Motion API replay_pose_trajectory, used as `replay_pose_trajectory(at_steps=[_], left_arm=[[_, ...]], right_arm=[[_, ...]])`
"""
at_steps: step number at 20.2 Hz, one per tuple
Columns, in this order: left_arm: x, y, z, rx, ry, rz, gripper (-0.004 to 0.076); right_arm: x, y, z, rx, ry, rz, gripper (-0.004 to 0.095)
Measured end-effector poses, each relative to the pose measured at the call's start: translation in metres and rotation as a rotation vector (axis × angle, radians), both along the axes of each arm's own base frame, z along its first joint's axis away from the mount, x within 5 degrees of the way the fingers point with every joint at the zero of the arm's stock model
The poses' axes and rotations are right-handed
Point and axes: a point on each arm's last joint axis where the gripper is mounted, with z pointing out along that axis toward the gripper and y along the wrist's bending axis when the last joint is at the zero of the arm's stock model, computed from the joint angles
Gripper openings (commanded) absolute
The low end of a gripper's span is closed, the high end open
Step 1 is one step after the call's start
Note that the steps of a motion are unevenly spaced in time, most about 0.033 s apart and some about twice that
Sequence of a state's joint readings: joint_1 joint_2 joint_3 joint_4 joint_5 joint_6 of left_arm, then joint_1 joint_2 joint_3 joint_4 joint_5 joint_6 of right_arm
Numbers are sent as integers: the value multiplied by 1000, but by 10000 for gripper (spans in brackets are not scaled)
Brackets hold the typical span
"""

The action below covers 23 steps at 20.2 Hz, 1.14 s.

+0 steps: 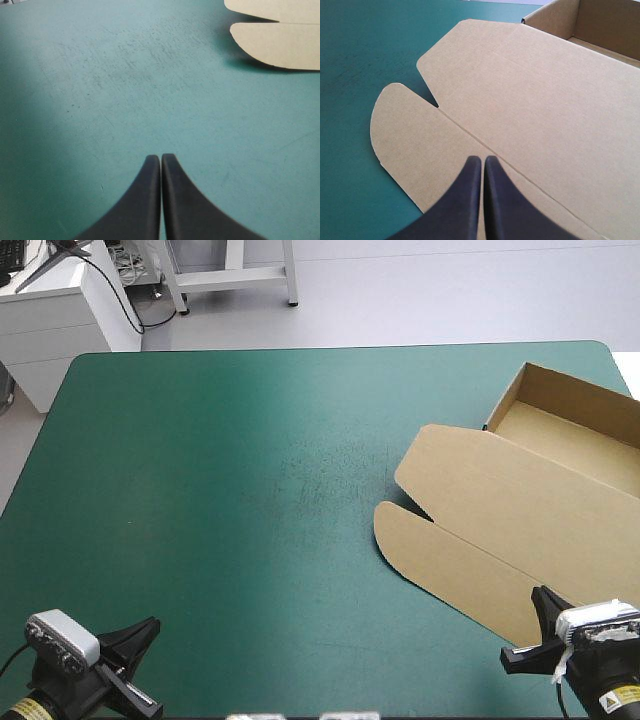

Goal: Fold the box

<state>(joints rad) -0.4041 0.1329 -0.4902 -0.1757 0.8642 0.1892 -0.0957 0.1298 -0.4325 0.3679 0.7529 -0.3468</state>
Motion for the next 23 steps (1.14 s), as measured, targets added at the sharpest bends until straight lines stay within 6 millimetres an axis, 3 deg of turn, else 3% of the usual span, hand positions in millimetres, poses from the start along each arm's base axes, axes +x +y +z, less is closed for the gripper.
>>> replay_pose_trajectory(at_steps=[10, 23], left_arm=[[5, -2, -14, 12, 29, 4, -8], [7, -2, -15, 2, 11, 9, -8]], right_arm=[[-13, 1, -7, 22, -63, -8, 0], [-15, 1, -7, 23, -74, -9, 0]])
